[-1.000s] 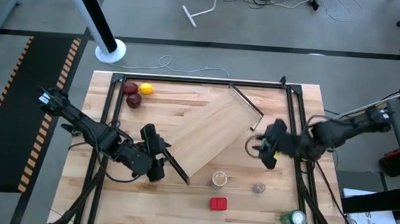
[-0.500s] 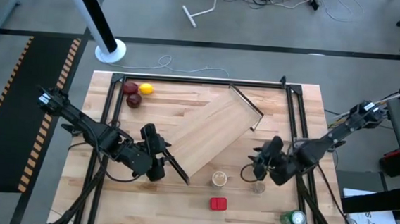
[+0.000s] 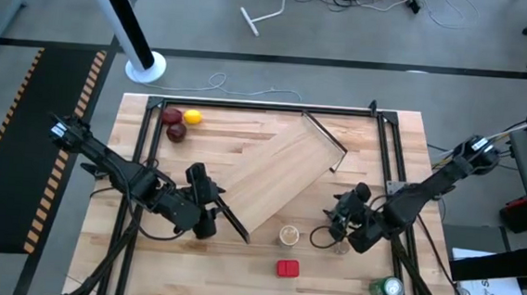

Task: Shelf spices
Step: Remove the green seasoning bottle from the shelf, then put the gold seasoning bottle on the shelf

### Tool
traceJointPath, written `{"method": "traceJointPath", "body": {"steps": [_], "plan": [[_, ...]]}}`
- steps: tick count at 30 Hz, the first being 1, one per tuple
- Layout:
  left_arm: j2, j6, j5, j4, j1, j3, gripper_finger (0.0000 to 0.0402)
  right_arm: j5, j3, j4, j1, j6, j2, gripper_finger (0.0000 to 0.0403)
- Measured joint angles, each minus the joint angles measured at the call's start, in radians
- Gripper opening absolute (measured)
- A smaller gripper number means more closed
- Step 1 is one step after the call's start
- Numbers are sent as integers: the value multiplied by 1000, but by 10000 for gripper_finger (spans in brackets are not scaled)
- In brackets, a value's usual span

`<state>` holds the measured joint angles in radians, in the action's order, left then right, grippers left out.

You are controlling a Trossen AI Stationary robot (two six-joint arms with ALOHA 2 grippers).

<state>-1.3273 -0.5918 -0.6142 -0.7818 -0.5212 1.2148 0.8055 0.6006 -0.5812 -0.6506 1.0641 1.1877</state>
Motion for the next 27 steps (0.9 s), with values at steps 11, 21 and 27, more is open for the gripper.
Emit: {"method": "traceJointPath", "body": {"steps": [11,21,27], "plan": [[0,112,242,-5,-68,0,197,-27,322,-311,-33,-106,-63,266],[1,-45,315,-181,-146,35,197,-24,457,-101,-111,-369,85,236],[2,-199,408,-308,-147,48,197,-27,476,-87,-127,-370,200,220]]}}
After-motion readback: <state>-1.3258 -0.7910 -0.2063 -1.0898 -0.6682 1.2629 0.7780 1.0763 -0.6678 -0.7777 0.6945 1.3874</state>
